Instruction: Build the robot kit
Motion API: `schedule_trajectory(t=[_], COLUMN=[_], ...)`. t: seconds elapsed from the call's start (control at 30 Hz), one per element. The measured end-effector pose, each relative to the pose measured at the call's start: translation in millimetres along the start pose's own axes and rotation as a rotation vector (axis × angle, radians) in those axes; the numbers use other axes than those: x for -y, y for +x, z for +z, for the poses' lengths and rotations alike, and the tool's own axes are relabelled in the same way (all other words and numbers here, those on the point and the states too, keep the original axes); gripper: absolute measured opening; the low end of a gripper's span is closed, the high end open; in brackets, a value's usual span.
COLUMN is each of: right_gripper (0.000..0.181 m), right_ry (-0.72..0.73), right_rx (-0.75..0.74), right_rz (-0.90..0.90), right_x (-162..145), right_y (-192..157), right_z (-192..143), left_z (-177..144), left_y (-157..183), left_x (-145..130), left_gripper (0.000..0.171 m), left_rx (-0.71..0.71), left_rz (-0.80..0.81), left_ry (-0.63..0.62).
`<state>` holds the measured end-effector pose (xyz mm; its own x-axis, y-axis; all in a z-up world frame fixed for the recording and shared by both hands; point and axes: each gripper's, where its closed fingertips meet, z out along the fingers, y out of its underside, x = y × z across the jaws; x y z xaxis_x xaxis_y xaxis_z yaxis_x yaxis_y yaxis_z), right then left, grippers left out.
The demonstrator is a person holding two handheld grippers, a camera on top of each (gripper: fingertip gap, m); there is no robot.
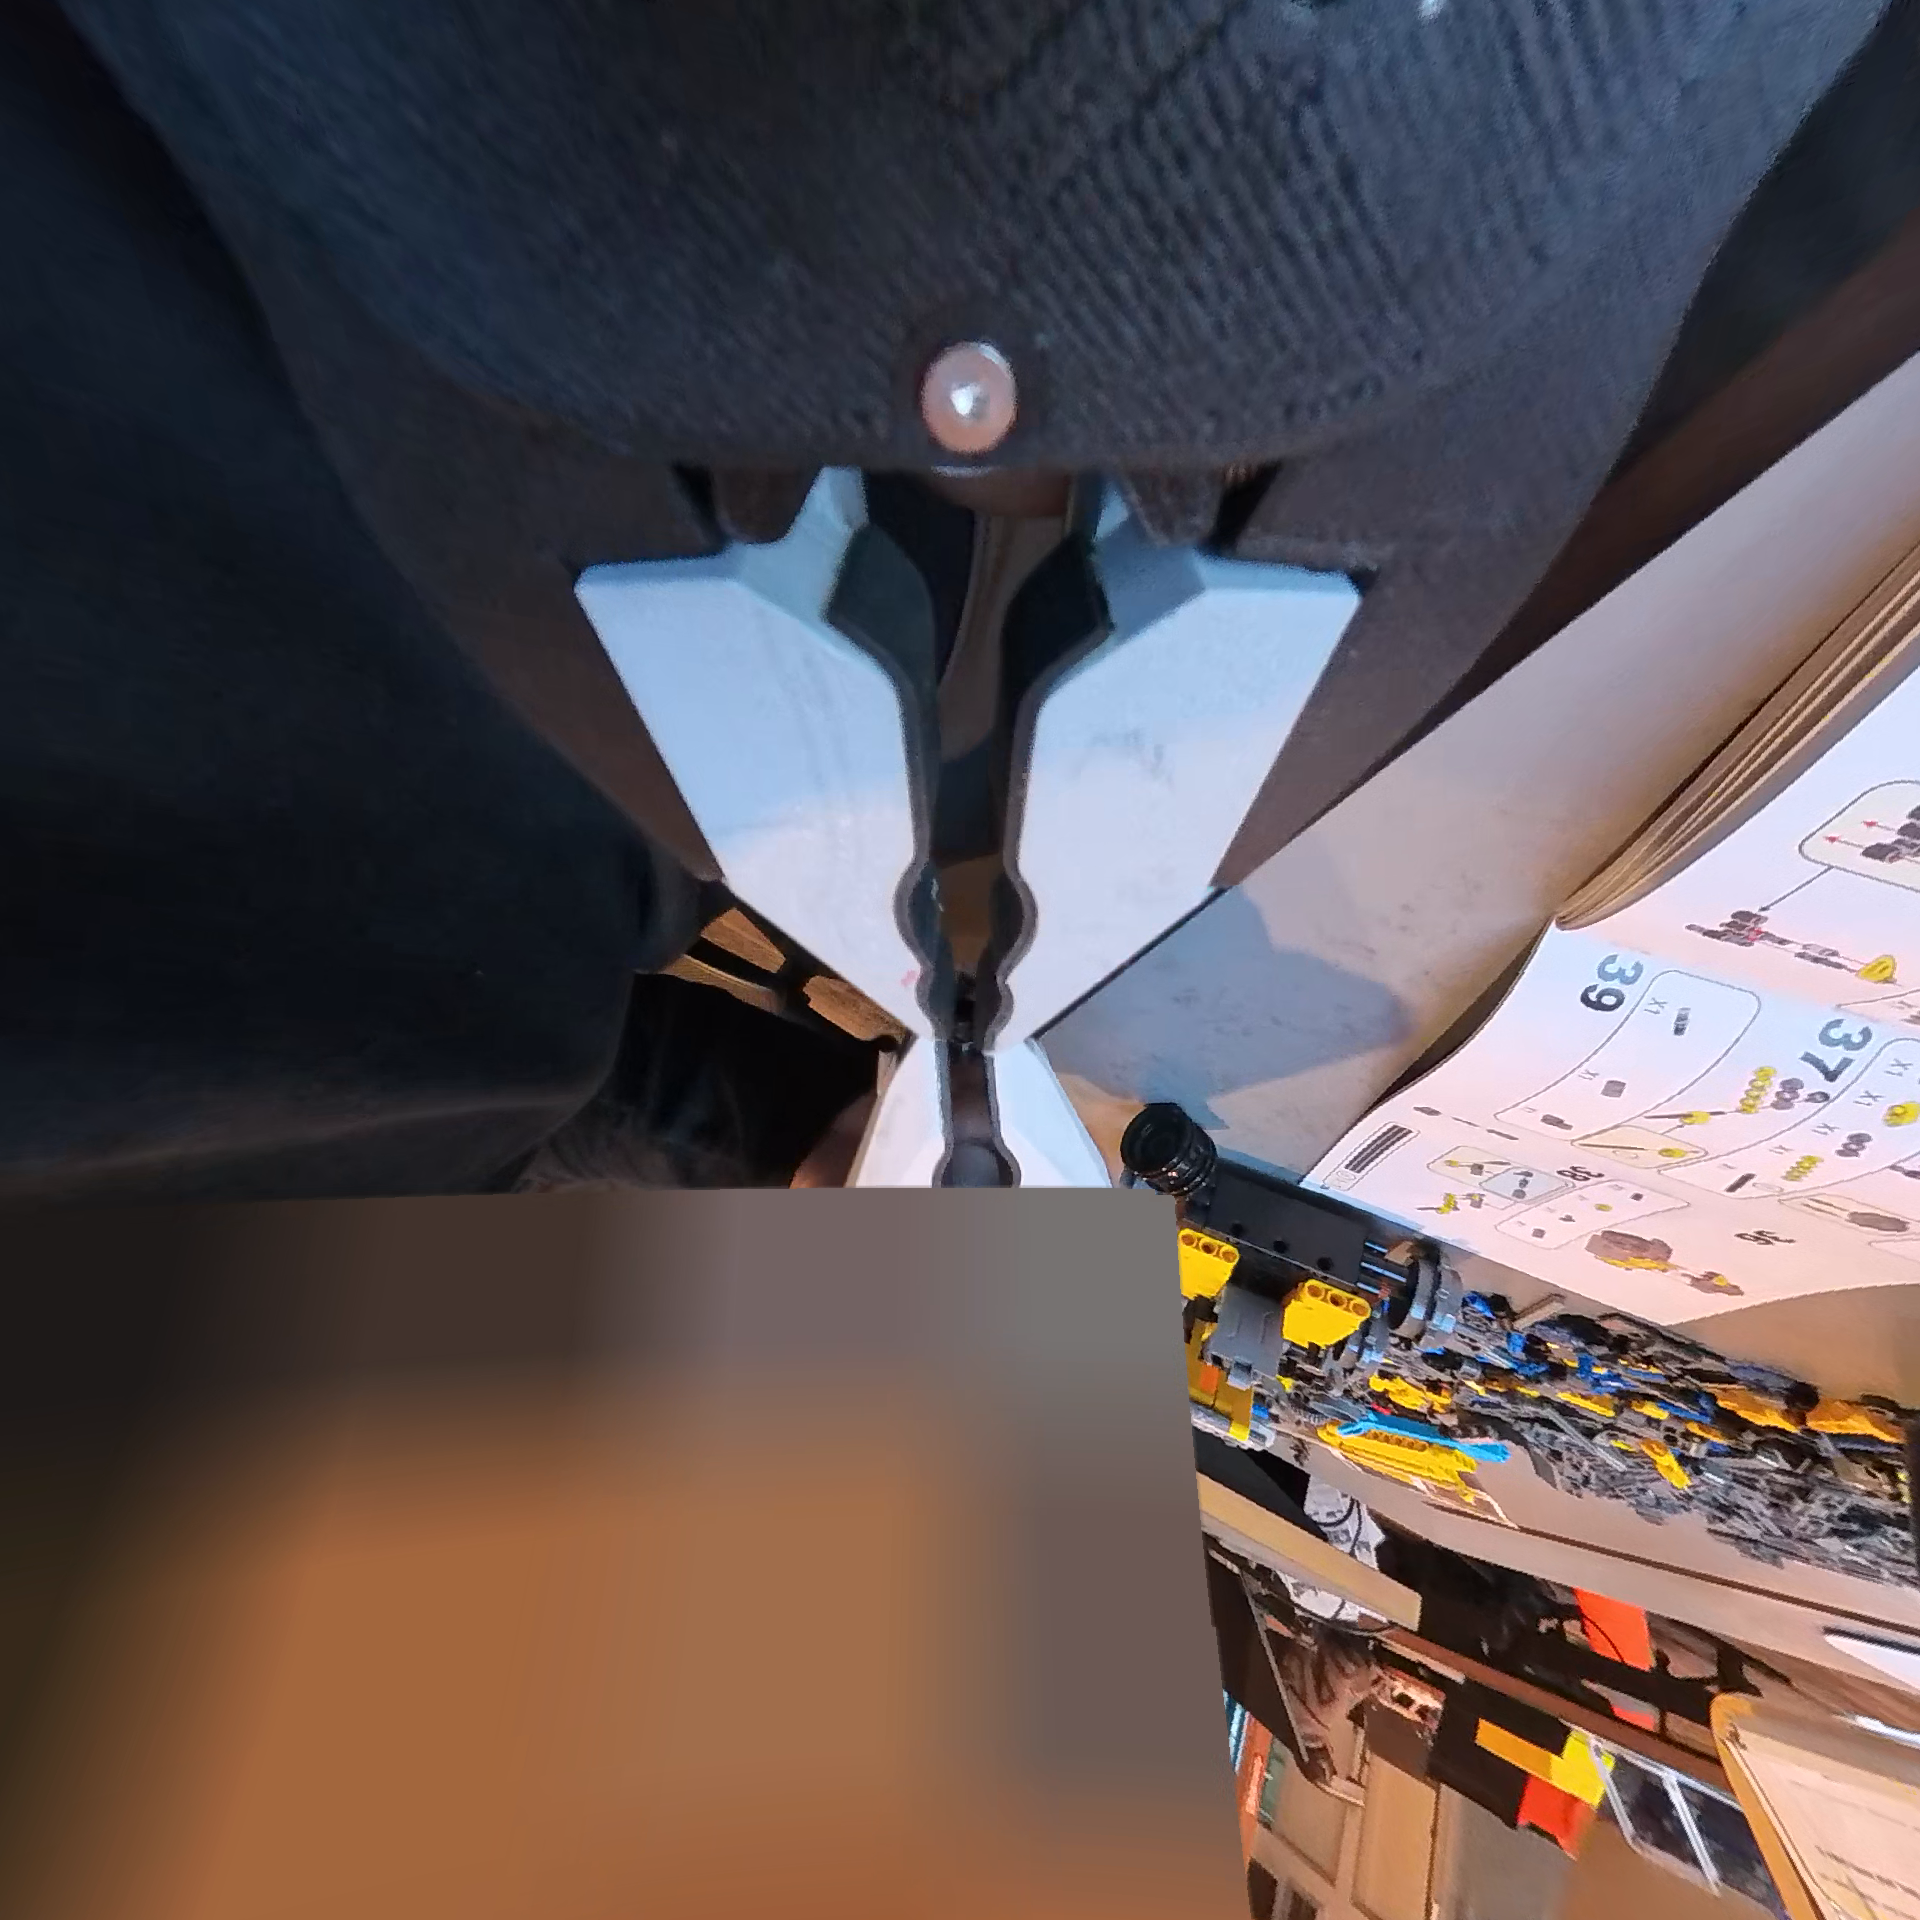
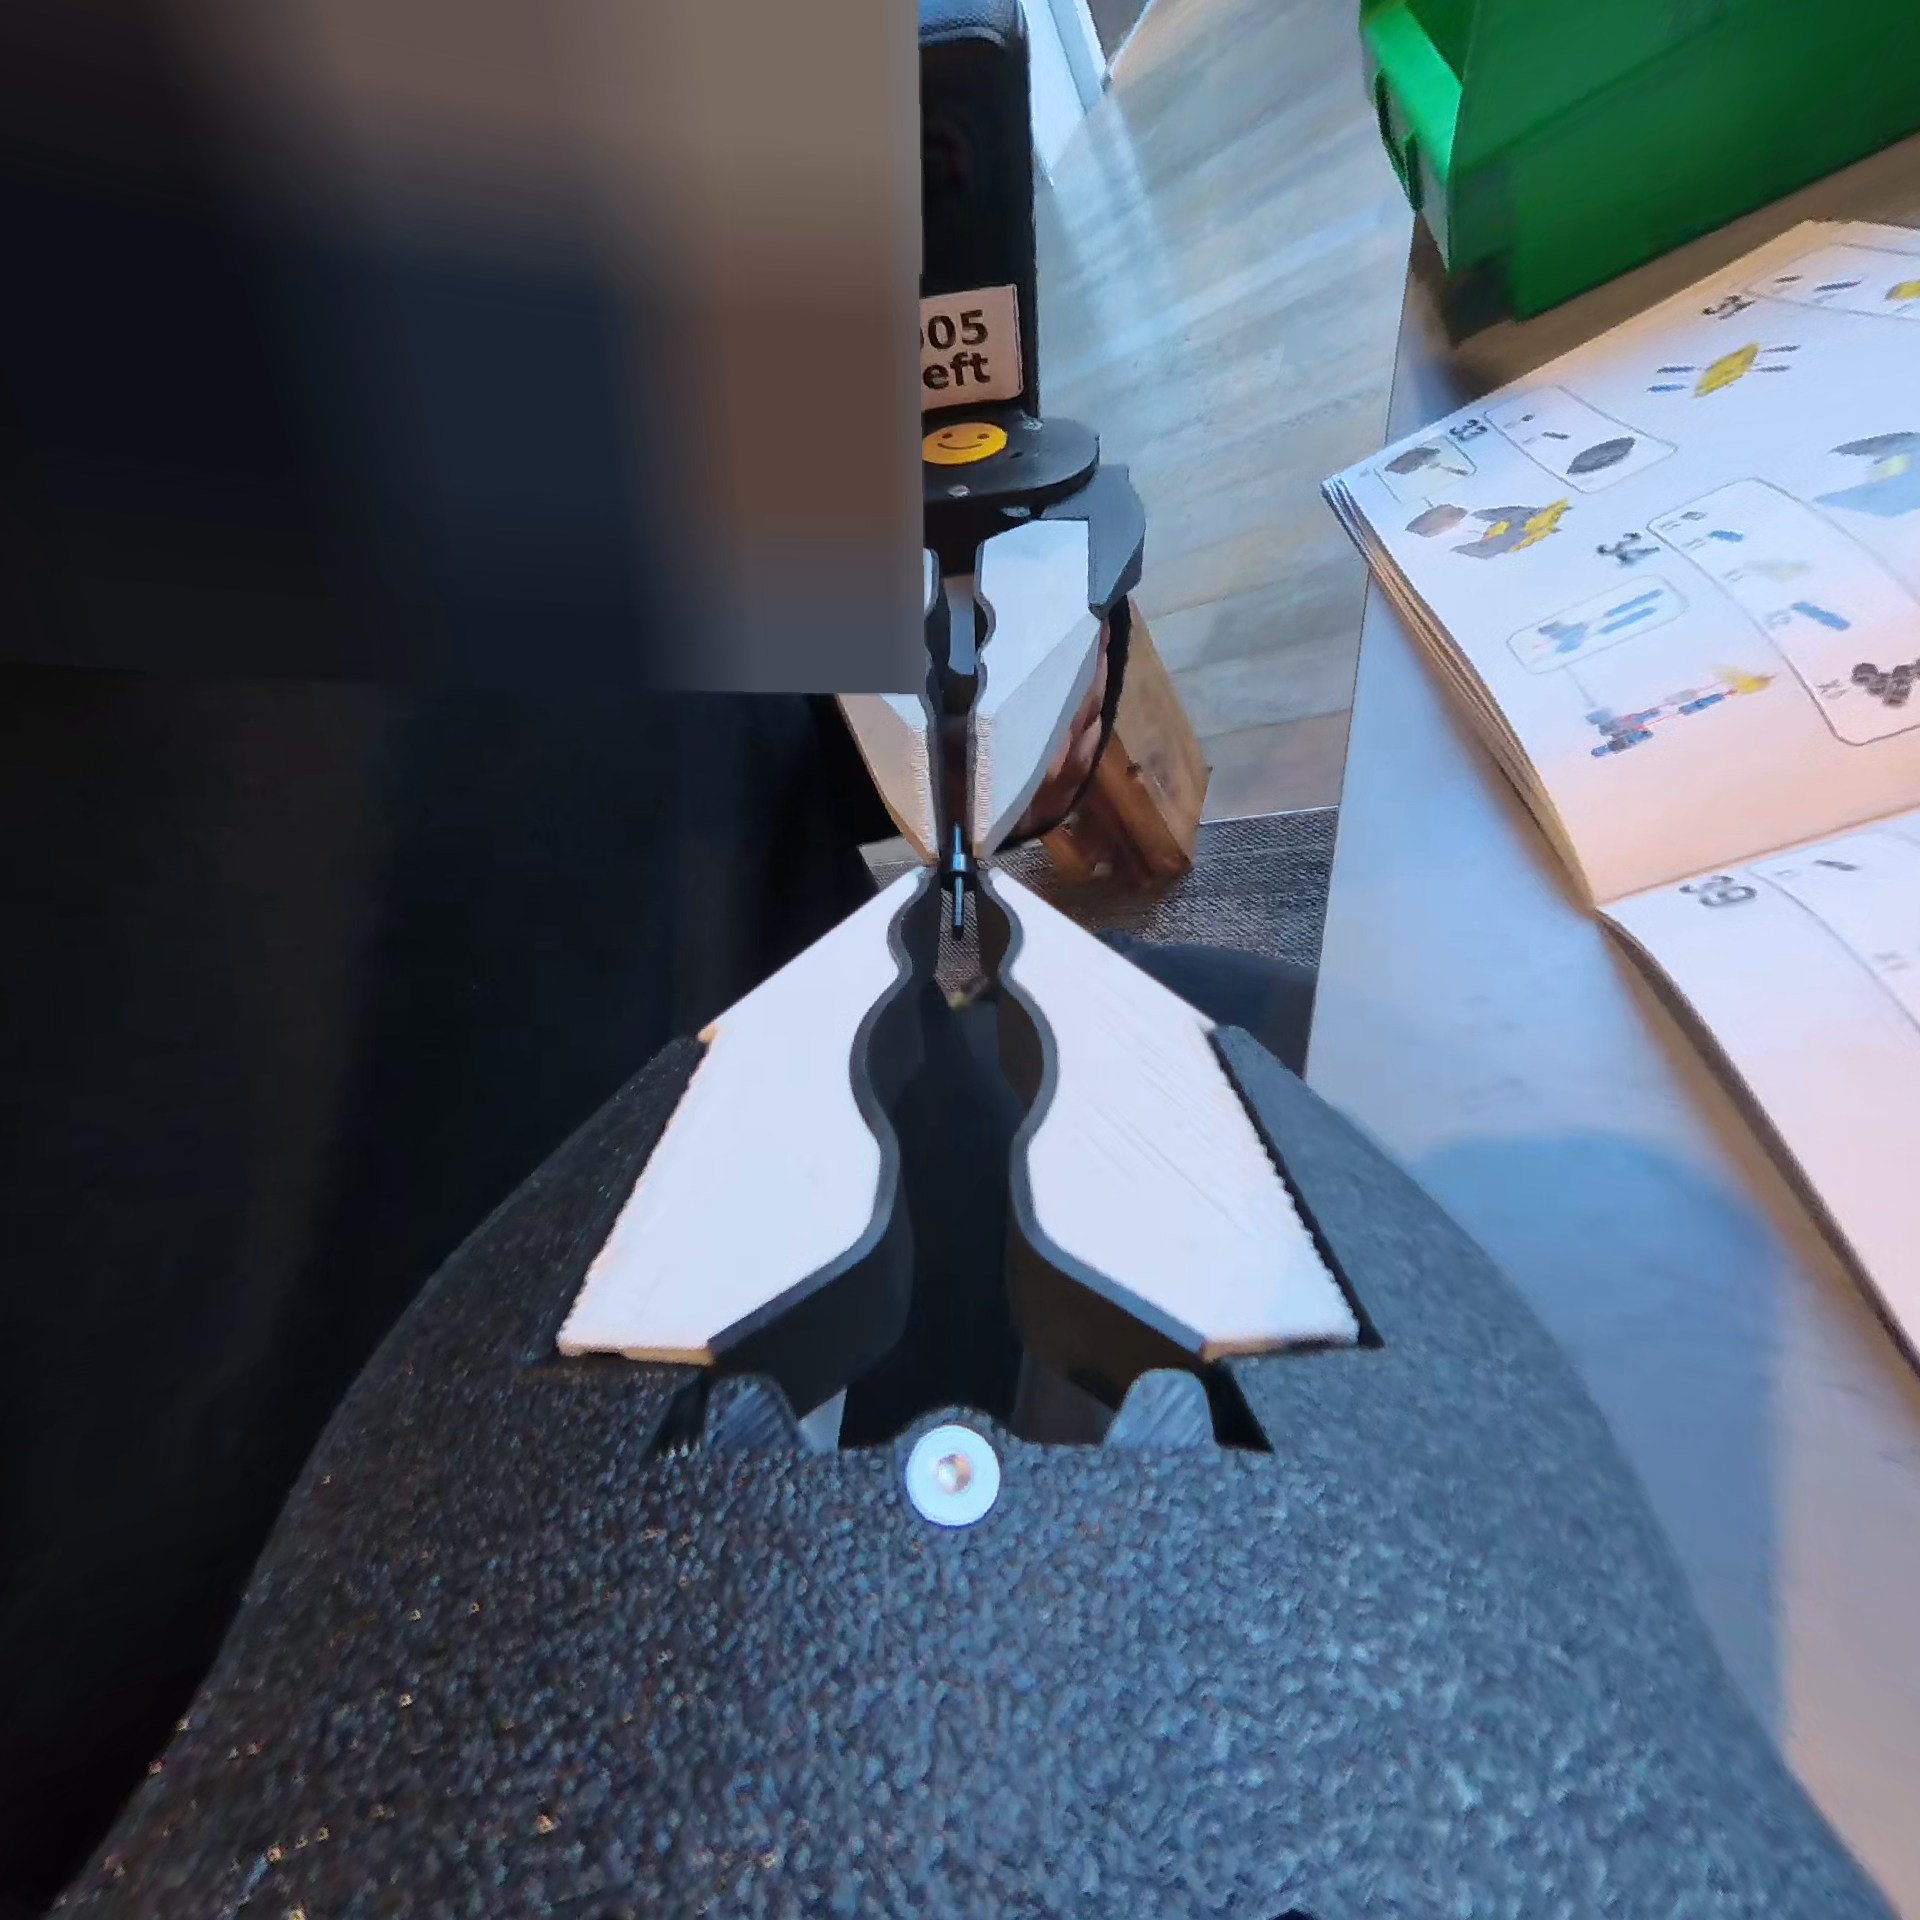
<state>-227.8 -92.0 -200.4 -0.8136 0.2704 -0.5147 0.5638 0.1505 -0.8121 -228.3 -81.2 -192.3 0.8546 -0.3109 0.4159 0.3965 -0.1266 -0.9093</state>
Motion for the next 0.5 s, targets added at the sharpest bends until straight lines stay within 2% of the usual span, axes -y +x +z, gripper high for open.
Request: schedule_trajectory(t=[0.1,0.3,0.43,0.5], right_gripper=[0.006,0.000,0.000,0.014], right_ry=[-0.014,0.136,0.184,0.212], right_rx=[-0.041,-0.049,-0.070,-0.107], right_rz=[-0.015,0.013,0.053,0.059], right_x=[-0.7,20.1,26.5,30.4], right_y=[2.9,2.7,7.0,11.6], right_z=[-4.0,-15.9,-20.9,-23.0], left_z=[3.4,1.9,-3.0,-9.8], left_y=[-2.4,-4.2,-6.5,-12.6], left_x=[-1.7,6.7,15.3,24.0], left_gripper=[0.002,0.003,0.003,0.003], left_rx=[0.021,0.063,0.080,0.110], left_rz=[0.014,0.090,0.074,0.055], left_ry=[-0.008,0.037,0.090,0.144])
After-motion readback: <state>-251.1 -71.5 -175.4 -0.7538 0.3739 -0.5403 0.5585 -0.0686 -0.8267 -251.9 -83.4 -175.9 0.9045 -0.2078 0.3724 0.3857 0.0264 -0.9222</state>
